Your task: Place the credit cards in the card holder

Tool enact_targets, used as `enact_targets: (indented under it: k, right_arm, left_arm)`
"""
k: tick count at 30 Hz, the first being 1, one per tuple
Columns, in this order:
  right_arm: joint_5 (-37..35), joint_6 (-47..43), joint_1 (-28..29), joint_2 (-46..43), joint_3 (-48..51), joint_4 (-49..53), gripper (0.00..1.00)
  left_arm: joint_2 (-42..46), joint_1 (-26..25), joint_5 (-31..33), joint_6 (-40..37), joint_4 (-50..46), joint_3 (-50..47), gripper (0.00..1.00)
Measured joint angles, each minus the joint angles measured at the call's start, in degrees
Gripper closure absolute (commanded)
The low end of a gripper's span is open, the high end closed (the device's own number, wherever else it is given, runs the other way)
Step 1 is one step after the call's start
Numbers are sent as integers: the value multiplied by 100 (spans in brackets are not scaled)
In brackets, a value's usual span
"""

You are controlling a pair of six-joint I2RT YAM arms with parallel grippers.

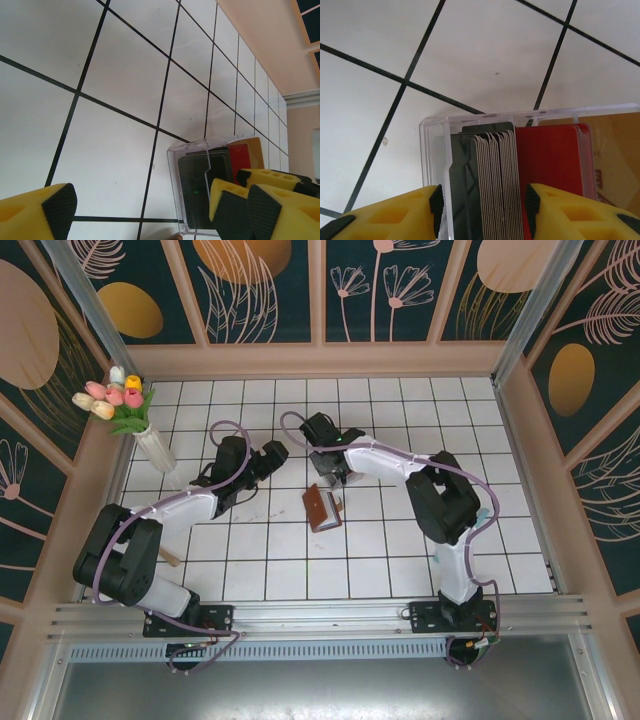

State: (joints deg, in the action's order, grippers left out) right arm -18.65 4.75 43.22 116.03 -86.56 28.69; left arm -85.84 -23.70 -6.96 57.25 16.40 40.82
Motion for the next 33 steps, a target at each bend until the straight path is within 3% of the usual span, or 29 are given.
enact_targets:
  k: [33]
  right_arm:
    - [-813, 4, 127, 48, 48, 92, 61]
  left_arm:
    - [-2, 13, -83, -15, 2, 0, 9]
